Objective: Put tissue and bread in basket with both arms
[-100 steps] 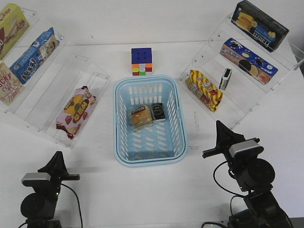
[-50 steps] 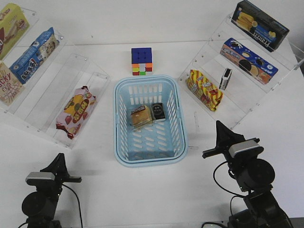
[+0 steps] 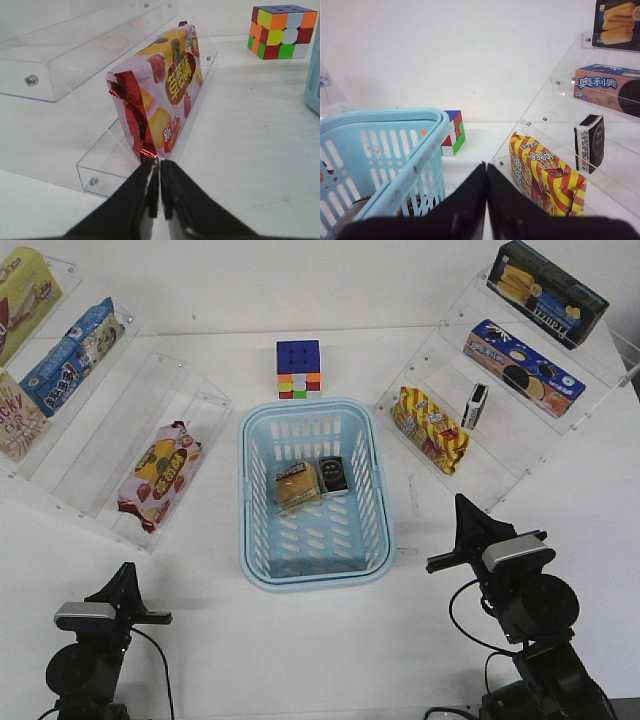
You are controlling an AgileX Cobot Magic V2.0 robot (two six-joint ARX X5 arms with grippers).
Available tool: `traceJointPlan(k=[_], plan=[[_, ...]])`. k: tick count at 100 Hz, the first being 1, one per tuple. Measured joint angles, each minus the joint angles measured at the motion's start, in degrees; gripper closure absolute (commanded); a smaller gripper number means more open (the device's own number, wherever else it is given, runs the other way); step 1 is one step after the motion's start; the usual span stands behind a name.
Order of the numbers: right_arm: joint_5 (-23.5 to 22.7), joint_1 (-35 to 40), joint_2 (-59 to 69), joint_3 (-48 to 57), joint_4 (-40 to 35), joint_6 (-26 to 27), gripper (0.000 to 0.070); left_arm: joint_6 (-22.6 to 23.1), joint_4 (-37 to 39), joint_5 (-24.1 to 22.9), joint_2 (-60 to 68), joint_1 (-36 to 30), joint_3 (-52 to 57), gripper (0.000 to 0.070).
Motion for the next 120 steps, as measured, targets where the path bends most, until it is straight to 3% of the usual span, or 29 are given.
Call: traceJointPlan(k=[13,24,38,52,75,120], plan=[[0.35,-0.02,-0.28,0.00,-0.09,-0.66,0.0700,0.00,0.00,0.00,0.00,0.00,0.00,0.0699],[1.20,-1.03,-2.45,-1.46,-0.61,-5.25,0.0700,0.00,0.00,0.00,0.00,0.00,0.00,0.0699],[0.61,-4.00,-8.87,-9.51,-0.02,-12.96,0.0700,0.00,0.00,0.00,0.00,0.00,0.00,0.0699],[0.26,-8.31,-17.57,-18.38,-2.05,-16.52,0.0700,0.00,0.00,0.00,0.00,0.00,0.00,0.0699],[0.26,-13.27,-30.01,-25.88,-11.02,-17.46,0.0700,0.00,0.02,0.00,-0.02,0.00,0.00,0.0699],[0.68,-13.88,-29.86,-25.88,-10.16,-14.27,0.0700,0.00,-0.07,0.00,0.00,0.00,0.00,0.0699]])
